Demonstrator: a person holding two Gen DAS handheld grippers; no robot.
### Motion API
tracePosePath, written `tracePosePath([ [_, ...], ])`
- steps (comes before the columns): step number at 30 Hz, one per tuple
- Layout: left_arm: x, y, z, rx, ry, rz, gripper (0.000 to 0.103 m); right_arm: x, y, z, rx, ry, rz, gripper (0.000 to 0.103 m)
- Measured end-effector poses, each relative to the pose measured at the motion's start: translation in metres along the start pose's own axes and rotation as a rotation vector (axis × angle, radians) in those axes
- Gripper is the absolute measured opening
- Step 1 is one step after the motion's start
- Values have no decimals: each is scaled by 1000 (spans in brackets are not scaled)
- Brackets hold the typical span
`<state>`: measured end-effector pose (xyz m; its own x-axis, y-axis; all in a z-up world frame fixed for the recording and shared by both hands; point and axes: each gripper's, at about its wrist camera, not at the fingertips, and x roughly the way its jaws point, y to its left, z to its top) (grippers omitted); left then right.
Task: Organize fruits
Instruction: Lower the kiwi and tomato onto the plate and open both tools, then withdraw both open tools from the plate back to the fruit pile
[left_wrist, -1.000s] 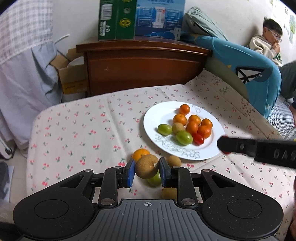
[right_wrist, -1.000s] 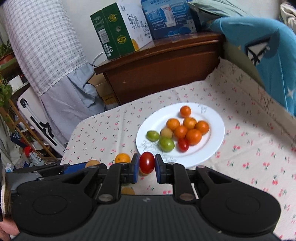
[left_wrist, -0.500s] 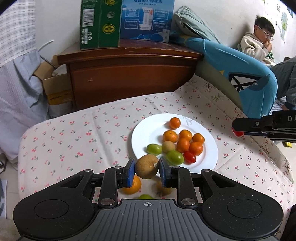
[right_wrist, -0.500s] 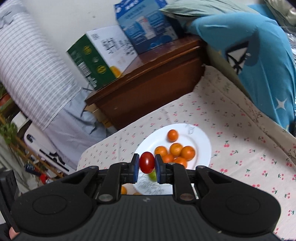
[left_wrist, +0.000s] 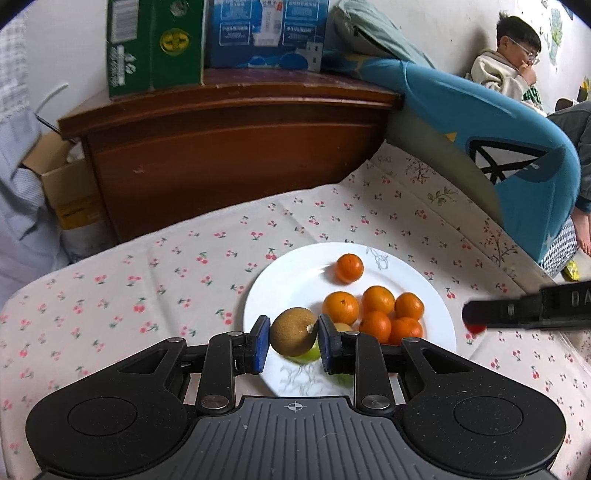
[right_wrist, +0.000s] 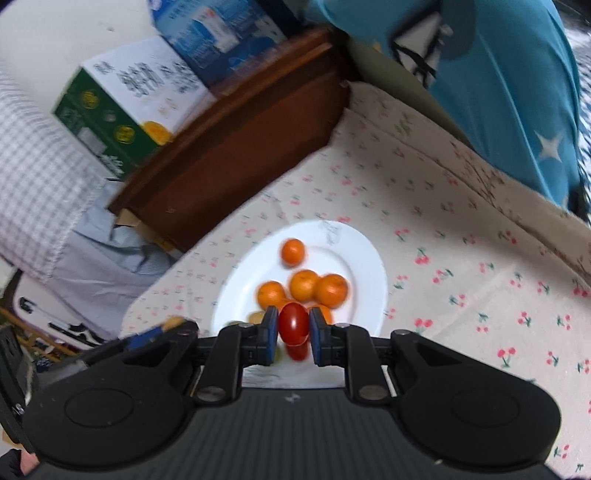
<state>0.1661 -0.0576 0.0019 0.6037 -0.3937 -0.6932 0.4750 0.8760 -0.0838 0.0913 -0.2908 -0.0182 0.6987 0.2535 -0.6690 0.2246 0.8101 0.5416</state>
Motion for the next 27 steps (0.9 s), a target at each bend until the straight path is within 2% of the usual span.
tracePosePath([
  [6,29,3,8,-10,30,-11,25,18,-7,-2,39,36,-26,18],
  [9,38,2,9,-9,39,-11,26,24,-9,-2,62,41,-33,22],
  [14,35,-2,14,-5,19,-17,28,24,-11,3,88,29,-17,22],
  [16,30,-3,17,-2,8,-16,32,21,-7,4,72,16,-10,21],
  [21,11,-4,18,-19,0,4,52,15,9,2,-42,-20,-31,22],
  [26,-5,0,13,-24,1,41,58,12,24,-4,-137,-31,-24,22],
  [27,-9,1,11,-28,1,50,62,12,27,-6,-154,-31,-23,22],
])
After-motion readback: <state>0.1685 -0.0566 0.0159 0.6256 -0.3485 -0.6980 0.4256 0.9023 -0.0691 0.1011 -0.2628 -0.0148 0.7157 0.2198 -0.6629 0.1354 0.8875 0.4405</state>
